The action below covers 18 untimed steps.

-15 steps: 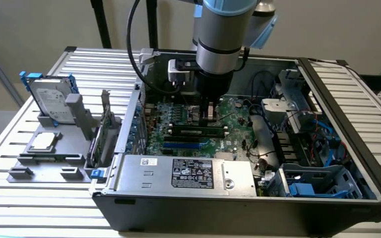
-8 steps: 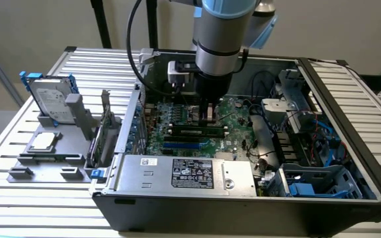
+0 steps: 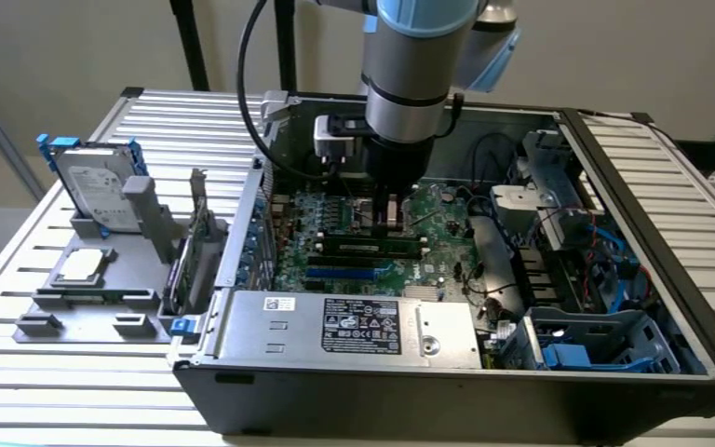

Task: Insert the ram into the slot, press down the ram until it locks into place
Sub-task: 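Press down the ram until it locks into place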

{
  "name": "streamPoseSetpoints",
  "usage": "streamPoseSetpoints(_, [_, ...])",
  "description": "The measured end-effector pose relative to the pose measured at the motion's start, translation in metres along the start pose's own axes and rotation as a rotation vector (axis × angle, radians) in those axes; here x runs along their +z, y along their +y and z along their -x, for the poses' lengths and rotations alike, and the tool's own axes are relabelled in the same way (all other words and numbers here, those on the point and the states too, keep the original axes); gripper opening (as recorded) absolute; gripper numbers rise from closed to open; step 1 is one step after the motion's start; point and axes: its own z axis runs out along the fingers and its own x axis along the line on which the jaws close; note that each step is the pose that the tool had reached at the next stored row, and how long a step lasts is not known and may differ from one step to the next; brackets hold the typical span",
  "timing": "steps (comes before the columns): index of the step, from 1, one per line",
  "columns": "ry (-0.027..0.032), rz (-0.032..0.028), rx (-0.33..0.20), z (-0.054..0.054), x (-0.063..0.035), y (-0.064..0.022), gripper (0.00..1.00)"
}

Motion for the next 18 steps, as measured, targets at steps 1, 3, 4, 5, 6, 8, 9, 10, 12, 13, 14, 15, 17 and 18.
streamPoseSetpoints(1, [0.0006,0.0,0.001,0.0,0.0003,0.0,0.1])
streamPoseSetpoints(3, [0.0022,0.0001,0.003,0.0,0.0004,0.0002,0.1])
streamPoseSetpoints(4, [0.003,0.0,0.003,0.0,0.0005,0.0002,0.1])
streamPoseSetpoints(5, [0.0033,-0.0001,0.004,0.0,0.0007,0.0003,0.1])
streamPoseSetpoints(6, [0.0038,-0.0002,0.006,0.0,0.0009,0.0003,0.1])
streamPoseSetpoints(8, [0.0046,-0.0003,0.008,0.0,0.0015,0.0004,0.1])
streamPoseSetpoints(9, [0.0054,-0.0003,0.01,0.0,0.0019,0.0005,0.1])
streamPoseSetpoints(10, [0.0061,-0.0003,0.011,0.0,0.0023,0.0006,0.1])
streamPoseSetpoints(12, [0.0077,-0.0004,0.014,-0.0001,0.0033,0.0009,0.1])
streamPoseSetpoints(13, [0.0083,-0.0004,0.015,-0.0001,0.0037,0.0009,0.1])
streamPoseSetpoints(14, [0.0087,-0.0005,0.016,0.0,0.0041,0.0009,0.1])
streamPoseSetpoints(15, [0.0092,-0.0004,0.016,0.0,0.0044,0.0009,0.1])
streamPoseSetpoints(17, [0.0098,-0.0005,0.017,0.0001,0.0054,0.0009,0.1])
streamPoseSetpoints(18, [0.0104,-0.0003,0.017,0.0001,0.006,0.0009,0.1])
